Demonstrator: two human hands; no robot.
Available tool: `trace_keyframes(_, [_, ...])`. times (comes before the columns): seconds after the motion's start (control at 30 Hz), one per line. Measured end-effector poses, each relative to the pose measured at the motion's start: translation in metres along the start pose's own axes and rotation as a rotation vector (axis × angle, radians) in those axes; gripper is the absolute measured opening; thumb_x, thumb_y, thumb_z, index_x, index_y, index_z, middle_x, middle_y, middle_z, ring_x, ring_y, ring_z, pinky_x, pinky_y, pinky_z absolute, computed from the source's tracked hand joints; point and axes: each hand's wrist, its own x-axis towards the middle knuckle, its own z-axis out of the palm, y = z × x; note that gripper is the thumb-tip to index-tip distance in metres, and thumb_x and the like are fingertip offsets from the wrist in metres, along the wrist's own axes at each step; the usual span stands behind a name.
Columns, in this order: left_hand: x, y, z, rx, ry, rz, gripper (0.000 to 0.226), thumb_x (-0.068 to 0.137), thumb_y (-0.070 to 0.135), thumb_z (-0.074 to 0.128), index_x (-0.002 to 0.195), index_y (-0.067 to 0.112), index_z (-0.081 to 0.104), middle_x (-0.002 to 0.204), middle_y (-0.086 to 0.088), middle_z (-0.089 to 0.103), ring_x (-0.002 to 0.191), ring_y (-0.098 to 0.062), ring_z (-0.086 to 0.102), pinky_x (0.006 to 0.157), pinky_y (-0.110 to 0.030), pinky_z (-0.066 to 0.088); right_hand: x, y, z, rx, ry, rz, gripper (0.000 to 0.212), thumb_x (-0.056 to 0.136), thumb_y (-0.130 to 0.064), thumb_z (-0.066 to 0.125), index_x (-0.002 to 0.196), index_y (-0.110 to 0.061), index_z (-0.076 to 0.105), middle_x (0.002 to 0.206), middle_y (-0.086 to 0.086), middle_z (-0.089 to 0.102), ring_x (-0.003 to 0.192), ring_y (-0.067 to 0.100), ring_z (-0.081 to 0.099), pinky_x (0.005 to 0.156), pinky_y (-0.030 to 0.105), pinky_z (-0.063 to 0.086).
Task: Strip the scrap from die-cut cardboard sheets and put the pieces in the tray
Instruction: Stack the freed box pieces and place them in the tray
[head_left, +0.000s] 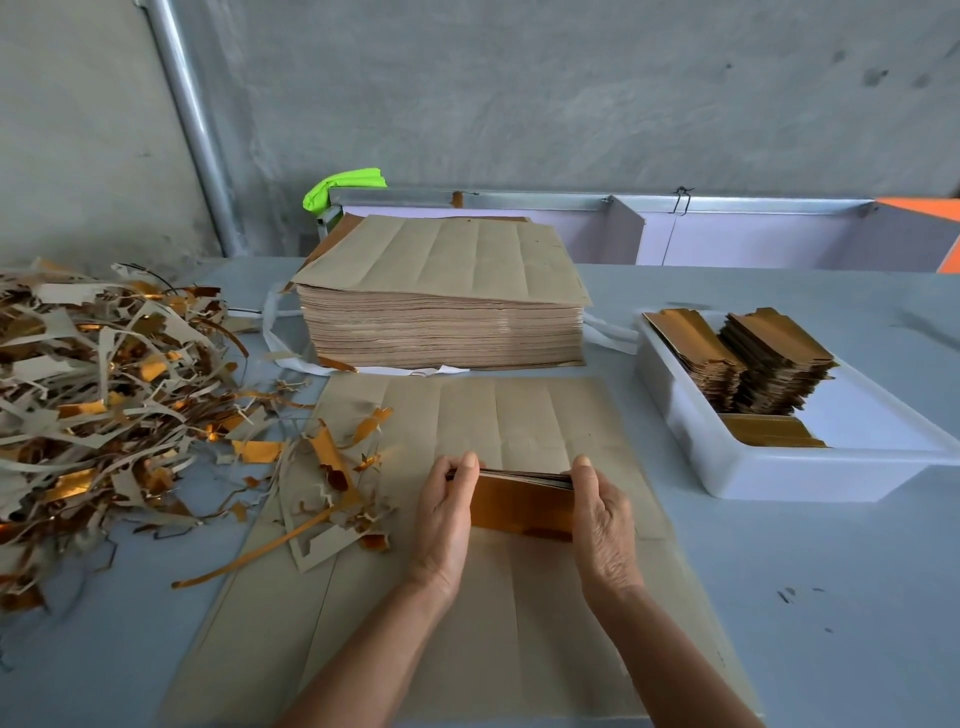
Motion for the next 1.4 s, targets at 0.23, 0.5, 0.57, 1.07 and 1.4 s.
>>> trace_keyframes(0.23, [-0.003, 0.002, -0.007, 0.096, -0.164, -0.046, 0.032, 0.073, 0.052, 0.057, 0.090, 0.027, 0.049, 0.081, 0.015, 0.061, 0.072, 0.012, 0.054, 0.060, 0.000, 0.038, 0.006, 0.006, -0.002, -0.019, -0.014, 0.019, 0.059, 0.100, -0.042, 0.033, 0.071, 0.009, 0.043, 0.065, 0.011, 0.042, 0.065, 0.021, 0.040, 0.063, 0.034, 0.033])
trace_keyframes(0.5, [-0.001, -0.008, -0.010, 0.074, -0.172, -0.123, 0.020, 0.091, 0.011, 0.060, 0.101, 0.025, 0.051, 0.098, -0.001, 0.066, 0.088, -0.007, 0.062, 0.070, -0.009, 0.047, 0.005, 0.000, -0.003, 0.004, -0.028, 0.052, 0.075, 0.089, -0.061, 0.034, 0.078, 0.011, 0.050, 0.068, 0.016, 0.048, 0.068, 0.027, 0.047, 0.064, 0.036, 0.038])
trace_keyframes(0.57, [0.001, -0.007, -0.012, 0.088, -0.181, -0.096, 0.014, 0.092, 0.014, 0.059, 0.100, 0.023, 0.053, 0.097, -0.003, 0.066, 0.090, -0.009, 0.062, 0.074, -0.012, 0.048, 0.008, -0.003, -0.006, 0.032, -0.048, 0.108, 0.070, 0.096, -0.053, 0.037, 0.094, 0.014, 0.055, 0.083, 0.030, 0.057, 0.080, 0.039, 0.055, 0.073, 0.048, 0.045])
trace_keyframes(1.07, [0.006, 0.026, 0.011, -0.076, 0.115, -0.279, 0.007, 0.087, 0.015, 0.066, 0.090, 0.019, 0.061, 0.094, -0.004, 0.067, 0.091, -0.023, 0.063, 0.071, -0.034, 0.053, 0.014, -0.018, -0.022, 0.541, -0.228, 0.412, 0.027, 0.082, 0.007, 0.063, 0.107, 0.001, 0.058, 0.095, 0.015, 0.068, 0.083, 0.026, 0.069, 0.070, 0.034, 0.059])
trace_keyframes(1.4, [0.019, 0.043, 0.025, 0.037, -0.156, -0.357, 0.010, 0.095, 0.009, 0.053, 0.090, 0.014, 0.060, 0.089, -0.012, 0.068, 0.061, -0.017, 0.068, 0.053, -0.026, 0.054, 0.035, -0.041, -0.051, 0.366, -0.060, 0.338, 0.034, 0.079, 0.007, 0.068, 0.108, -0.001, 0.054, 0.092, 0.012, 0.066, 0.069, 0.018, 0.068, 0.053, 0.022, 0.056])
